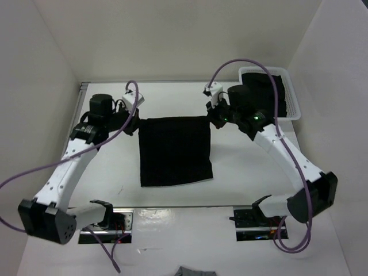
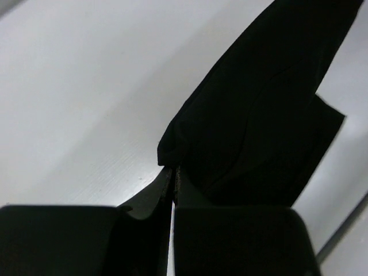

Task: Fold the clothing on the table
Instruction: Flatten the skirt out

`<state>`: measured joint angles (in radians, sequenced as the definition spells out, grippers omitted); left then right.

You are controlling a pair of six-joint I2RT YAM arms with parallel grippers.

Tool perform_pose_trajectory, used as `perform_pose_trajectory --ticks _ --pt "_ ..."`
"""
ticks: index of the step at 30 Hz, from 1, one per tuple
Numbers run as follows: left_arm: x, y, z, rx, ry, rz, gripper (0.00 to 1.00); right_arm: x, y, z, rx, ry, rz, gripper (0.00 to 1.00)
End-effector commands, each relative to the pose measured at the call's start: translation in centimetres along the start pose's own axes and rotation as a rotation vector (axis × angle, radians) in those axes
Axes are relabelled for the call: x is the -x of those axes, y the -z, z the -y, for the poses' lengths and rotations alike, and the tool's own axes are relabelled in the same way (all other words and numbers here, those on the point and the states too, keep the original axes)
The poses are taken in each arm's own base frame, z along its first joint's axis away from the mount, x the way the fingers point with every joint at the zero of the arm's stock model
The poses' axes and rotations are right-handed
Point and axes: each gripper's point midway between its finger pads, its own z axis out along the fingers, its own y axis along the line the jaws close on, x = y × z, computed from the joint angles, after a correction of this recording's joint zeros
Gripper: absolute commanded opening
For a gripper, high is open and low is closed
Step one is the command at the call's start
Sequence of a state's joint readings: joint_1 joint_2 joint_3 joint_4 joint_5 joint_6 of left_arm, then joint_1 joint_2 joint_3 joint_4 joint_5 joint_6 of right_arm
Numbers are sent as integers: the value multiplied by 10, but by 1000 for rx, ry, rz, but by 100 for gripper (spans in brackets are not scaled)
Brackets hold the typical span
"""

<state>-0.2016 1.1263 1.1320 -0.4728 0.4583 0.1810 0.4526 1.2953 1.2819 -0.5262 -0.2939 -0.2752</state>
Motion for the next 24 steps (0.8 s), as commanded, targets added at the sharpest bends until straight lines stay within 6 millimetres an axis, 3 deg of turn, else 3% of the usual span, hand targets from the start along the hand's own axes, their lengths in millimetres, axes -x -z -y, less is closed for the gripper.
perform_pose_trajectory --ticks 1,2,3,7,10,11,12,14,15,18,19,20,21,22,23,24 --pt "16 -26 -34 88 -27 43 0 12 -31 24 -93 32 37 0" --pt "9 -41 -40 81 -4 14 0 11 -39 28 -100 30 30 0" --pt "16 -46 -47 99 -9 22 0 7 -53 34 -109 36 7 0" --pt "10 -88 -73 118 28 -13 0 5 -85 53 -141 39 -5 0" --pt "-4 -114 -92 136 76 -45 0 2 -105 81 -181 20 -1 0" --pt "3 -117 -103 149 78 -36 0 7 -106 96 -207 6 20 0" --pt "4 -124 -106 149 88 -34 0 -3 -116 103 -209 -6 -7 0" --pt "-10 -139 -120 161 108 -68 0 1 -123 115 -220 -11 5 0" --pt "-9 -149 -126 162 119 -68 0 -11 -133 122 -214 -24 -19 0" --pt "-18 -164 -144 184 163 -86 0 -13 -145 138 -230 -36 -26 0" --pt "-11 -167 -148 186 158 -77 0 -25 -156 139 -221 -45 -57 0" --pt "-9 -171 -151 186 167 -74 0 -19 -160 143 -225 -41 -44 0" --pt "-21 -177 -157 189 184 -101 3 -27 -162 149 -230 -53 -64 0" --pt "-24 -179 -160 195 189 -113 6 -35 -170 150 -225 -58 -81 3" --pt "-20 -183 -163 197 185 -106 12 -35 -173 151 -226 -71 -79 15" --pt "-31 -189 -163 192 208 -129 25 -41 -176 153 -234 -74 -94 33"
